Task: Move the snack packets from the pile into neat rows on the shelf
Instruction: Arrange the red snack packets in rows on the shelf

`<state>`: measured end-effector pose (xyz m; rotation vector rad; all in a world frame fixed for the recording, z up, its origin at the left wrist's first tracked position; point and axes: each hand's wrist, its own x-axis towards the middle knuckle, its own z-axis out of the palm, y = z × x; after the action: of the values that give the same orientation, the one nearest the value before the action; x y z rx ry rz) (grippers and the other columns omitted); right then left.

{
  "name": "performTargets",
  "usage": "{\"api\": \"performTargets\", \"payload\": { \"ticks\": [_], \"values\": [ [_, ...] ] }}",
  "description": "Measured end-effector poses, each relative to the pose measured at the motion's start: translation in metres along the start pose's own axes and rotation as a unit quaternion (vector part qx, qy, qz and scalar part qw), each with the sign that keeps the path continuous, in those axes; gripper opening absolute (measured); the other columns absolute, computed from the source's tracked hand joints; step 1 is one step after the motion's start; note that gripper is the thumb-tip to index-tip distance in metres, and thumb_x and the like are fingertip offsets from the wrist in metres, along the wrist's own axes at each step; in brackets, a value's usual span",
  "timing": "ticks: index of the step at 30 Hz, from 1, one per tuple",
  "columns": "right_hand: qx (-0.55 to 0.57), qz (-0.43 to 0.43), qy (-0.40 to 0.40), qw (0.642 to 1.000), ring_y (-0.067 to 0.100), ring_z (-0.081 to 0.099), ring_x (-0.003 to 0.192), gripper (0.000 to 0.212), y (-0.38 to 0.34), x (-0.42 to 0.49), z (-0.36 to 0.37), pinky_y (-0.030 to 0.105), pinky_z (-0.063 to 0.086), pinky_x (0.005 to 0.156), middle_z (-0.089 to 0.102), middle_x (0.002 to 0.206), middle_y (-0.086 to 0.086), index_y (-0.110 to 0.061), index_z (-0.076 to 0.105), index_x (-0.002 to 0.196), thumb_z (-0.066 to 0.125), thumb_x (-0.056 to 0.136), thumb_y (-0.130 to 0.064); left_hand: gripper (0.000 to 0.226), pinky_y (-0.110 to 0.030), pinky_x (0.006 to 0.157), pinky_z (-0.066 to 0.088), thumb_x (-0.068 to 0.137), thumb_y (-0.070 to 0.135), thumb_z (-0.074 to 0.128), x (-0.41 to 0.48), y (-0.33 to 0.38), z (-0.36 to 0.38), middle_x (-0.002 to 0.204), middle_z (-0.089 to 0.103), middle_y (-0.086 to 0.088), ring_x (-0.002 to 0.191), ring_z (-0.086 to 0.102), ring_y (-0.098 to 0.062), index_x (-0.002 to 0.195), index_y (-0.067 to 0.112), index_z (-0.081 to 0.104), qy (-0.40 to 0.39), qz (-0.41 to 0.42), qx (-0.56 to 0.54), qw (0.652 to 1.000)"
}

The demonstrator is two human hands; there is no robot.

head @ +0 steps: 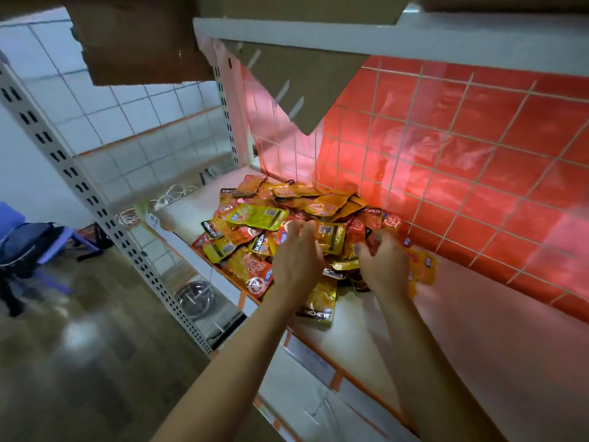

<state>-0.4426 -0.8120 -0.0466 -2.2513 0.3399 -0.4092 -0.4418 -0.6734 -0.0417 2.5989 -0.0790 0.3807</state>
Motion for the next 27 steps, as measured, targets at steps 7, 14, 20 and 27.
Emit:
{"api": "performTargets", "payload": {
  "ticks": [7,14,20,27],
  "values": [
    [-0.052,0.028,-0.013,0.998,0.032,0.061,0.101,0.047,-0.006,0.014,0.024,0.038,0.049,0.086,0.066,0.109,0.011,-0.016,0.056,0.124,0.068,0.082,-0.034,0.042,-0.038,0.075,0.051,0.094,0.023,0.044,0.033,-0.014,0.013,0.132,0.049,-0.009,0.098,0.063,-0.032,0.135,0.018,0.047,-0.069,0.060,0.016,0.996],
    [0.015,0.075,-0.044,0.996,0.026,0.063,0.085,0.028,-0.008,0.012,0.024,0.031,0.046,0.070,0.070,0.095,0.008,-0.016,0.065,0.110,0.068,0.084,-0.026,0.036,-0.033,0.068,0.047,0.098,0.045,0.042,0.037,-0.013,0.009,0.124,0.045,-0.012,0.089,0.064,-0.034,0.122,0.021,0.052,-0.082,0.072,0.046,0.993],
    [0.131,0.126,-0.001,0.983,0.016,0.059,0.074,0.020,-0.005,-0.009,0.020,0.029,0.042,0.067,0.062,0.078,-0.005,-0.022,0.063,0.093,0.074,0.077,-0.018,0.042,-0.027,0.048,0.036,0.093,0.052,0.049,0.022,-0.003,0.005,0.103,0.052,-0.013,0.065,0.063,-0.032,0.093,0.011,0.054,0.001,0.083,0.021,0.996],
    [0.231,0.196,0.032,0.952,0.021,0.059,0.074,0.014,0.015,-0.038,-0.003,0.036,0.047,0.067,0.063,0.079,0.004,-0.018,0.060,0.086,0.067,0.078,-0.010,0.016,-0.035,0.051,0.041,0.078,0.019,0.054,0.000,0.009,-0.002,0.092,0.053,-0.017,0.065,0.057,-0.038,0.077,0.004,0.056,-0.006,0.133,-0.115,0.984]
  ]
}}
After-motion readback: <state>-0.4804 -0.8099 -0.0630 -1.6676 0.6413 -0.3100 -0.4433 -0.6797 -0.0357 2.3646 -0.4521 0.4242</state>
